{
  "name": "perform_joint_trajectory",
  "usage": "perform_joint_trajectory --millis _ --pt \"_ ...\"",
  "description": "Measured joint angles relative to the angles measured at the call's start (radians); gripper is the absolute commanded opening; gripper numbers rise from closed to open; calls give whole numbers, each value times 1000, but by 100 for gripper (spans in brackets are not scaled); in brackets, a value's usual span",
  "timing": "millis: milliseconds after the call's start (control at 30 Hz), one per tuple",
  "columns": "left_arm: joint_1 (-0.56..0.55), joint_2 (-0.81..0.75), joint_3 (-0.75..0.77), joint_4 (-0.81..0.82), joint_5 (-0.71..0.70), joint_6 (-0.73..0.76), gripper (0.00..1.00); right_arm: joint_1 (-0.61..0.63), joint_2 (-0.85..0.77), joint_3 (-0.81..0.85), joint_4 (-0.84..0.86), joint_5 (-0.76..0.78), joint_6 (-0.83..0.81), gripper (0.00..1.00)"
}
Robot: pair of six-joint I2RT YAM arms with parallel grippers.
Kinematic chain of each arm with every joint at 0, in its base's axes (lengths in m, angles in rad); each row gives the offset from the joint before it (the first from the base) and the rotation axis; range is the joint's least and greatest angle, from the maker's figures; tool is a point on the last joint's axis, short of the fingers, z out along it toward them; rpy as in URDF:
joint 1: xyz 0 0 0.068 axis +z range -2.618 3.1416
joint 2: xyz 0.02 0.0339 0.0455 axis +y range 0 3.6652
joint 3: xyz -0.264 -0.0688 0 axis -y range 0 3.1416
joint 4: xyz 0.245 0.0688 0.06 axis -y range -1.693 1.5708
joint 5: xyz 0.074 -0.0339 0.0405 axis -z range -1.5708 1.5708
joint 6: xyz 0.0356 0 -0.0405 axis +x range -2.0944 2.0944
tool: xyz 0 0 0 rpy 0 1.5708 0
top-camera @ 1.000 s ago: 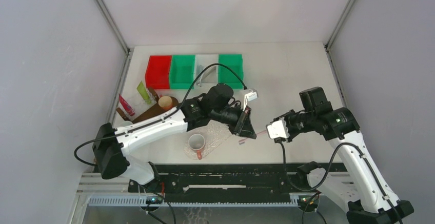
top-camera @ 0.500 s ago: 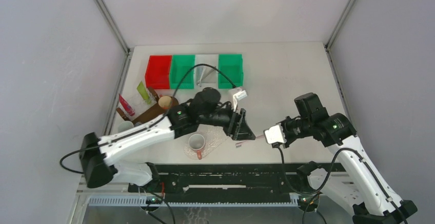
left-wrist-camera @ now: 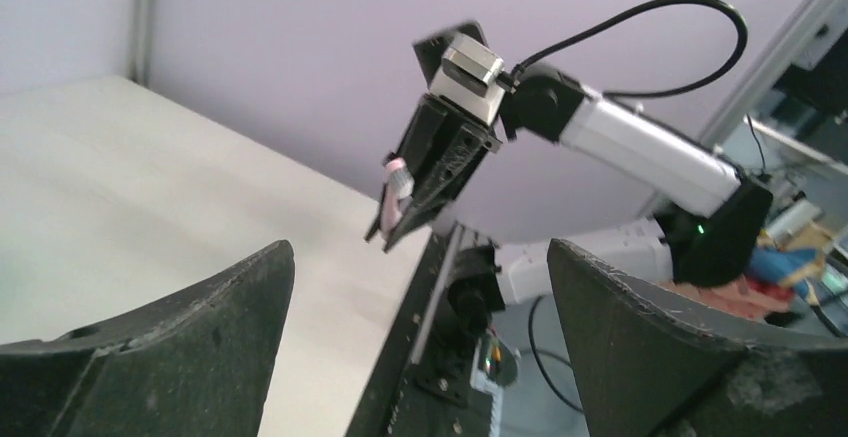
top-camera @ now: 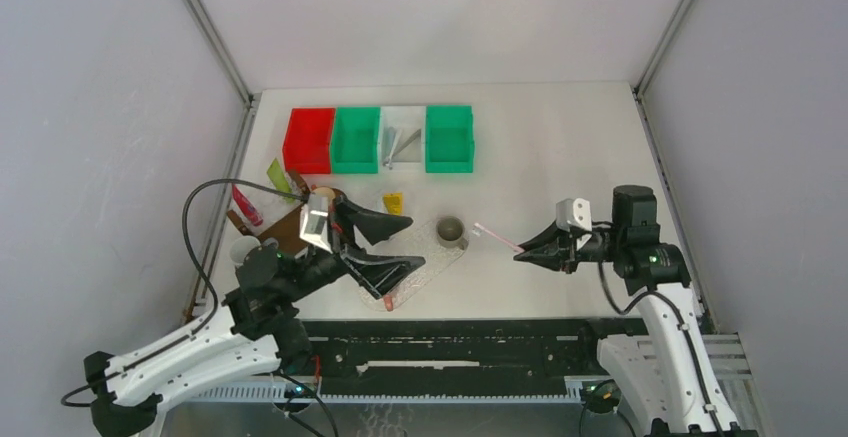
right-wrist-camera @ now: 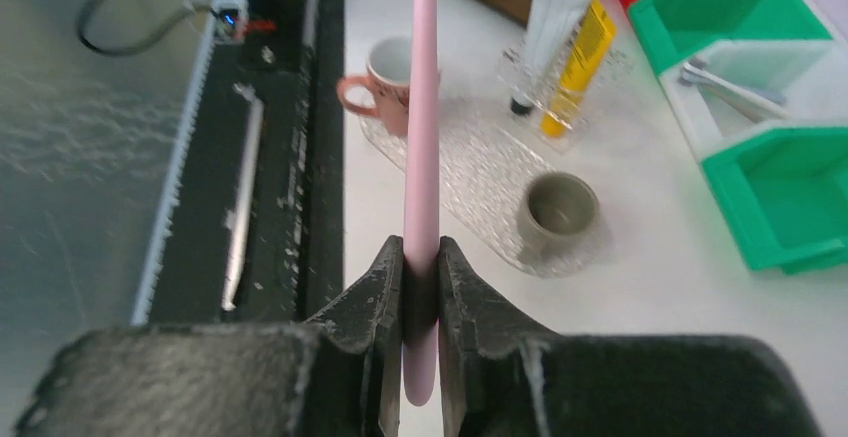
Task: Prepare toiletry sets of a toothbrush and toothpaste on the tray
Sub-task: Place the toothbrush in the cup.
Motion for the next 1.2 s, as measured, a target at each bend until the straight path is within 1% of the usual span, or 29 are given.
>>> perform_joint_trajectory --millis 67,133,300,400,500,633,767,1000,1067,1100,1133,1167,1200 --pt "0 -44 -81 91 -48 -1 100 -18 -14 -45 131 -72 175 0" --pt "0 -40 -121 150 -75 -3 98 -24 -12 -68 261 -127 326 0" --pt "0 80 -142 291 -108 -16 93 -28 8 -127 528 -177 622 0" --pt "-6 172 -143 400 -133 -18 89 -30 18 -150 616 -174 731 0" --pt "-21 276 -150 536 -150 -17 86 -30 19 -154 669 -174 796 0" --pt "-39 418 -149 703 -149 -11 84 -30 20 -158 726 -174 851 0" --pt "-46 517 -142 785 -140 -9 77 -30 24 -169 747 -174 871 0" --pt "-49 670 -49 869 -92 -16 56 -29 31 -175 750 -181 873 0" --pt "-48 708 -20 899 -73 -19 47 -29 32 -175 749 -185 869 0" --pt "-48 724 -7 911 -63 -19 41 -29 32 -175 748 -186 867 0" --pt "-49 740 6 921 -56 -23 28 -29 33 -175 748 -188 866 0" --pt "-49 758 21 935 -44 -23 14 -29 33 -175 748 -190 862 0" --pt "-48 773 33 943 -38 -26 3 -29 33 -175 747 -193 859 0"
